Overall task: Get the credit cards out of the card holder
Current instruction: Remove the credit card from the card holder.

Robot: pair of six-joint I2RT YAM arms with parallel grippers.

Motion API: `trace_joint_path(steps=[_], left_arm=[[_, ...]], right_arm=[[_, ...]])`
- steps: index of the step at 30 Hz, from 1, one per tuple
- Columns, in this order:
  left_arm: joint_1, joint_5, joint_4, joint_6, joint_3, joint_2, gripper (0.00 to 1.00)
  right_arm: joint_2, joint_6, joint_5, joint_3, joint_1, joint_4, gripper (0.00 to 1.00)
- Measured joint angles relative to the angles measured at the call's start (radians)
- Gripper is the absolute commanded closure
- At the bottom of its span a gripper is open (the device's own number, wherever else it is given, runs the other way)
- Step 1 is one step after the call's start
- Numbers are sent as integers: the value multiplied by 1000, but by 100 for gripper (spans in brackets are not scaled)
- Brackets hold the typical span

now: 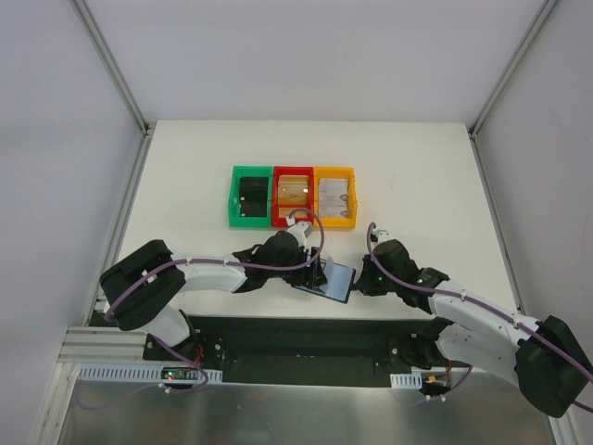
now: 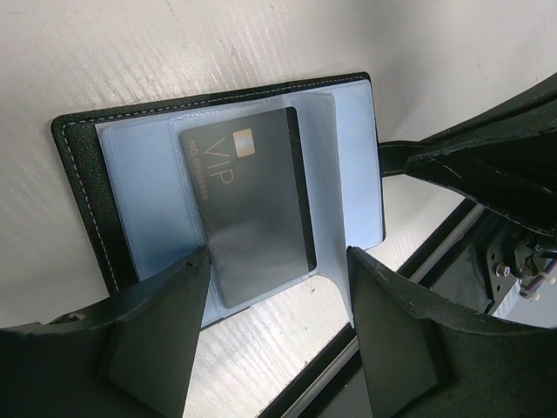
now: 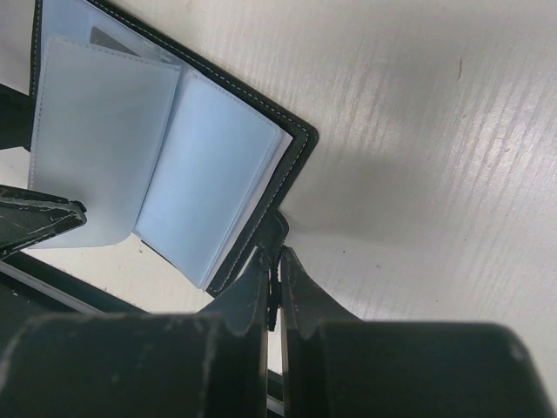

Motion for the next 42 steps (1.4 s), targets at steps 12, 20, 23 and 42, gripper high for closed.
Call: trace_joint_path(steps=[12,20,23,42], left_arm=[[0,2,-1,0,0,-3,37],[0,17,0,1,11,8,38],[-2,29,-3,2,21,13,37],[-33,92,-5,11,106,32,37]], right_arm=[[-3,4,0,0,0,-1,74],[-28,4,0,0,0,-5,67],[-27,4,0,0,0,-5,66],[-20,4,0,0,0,-5,57]])
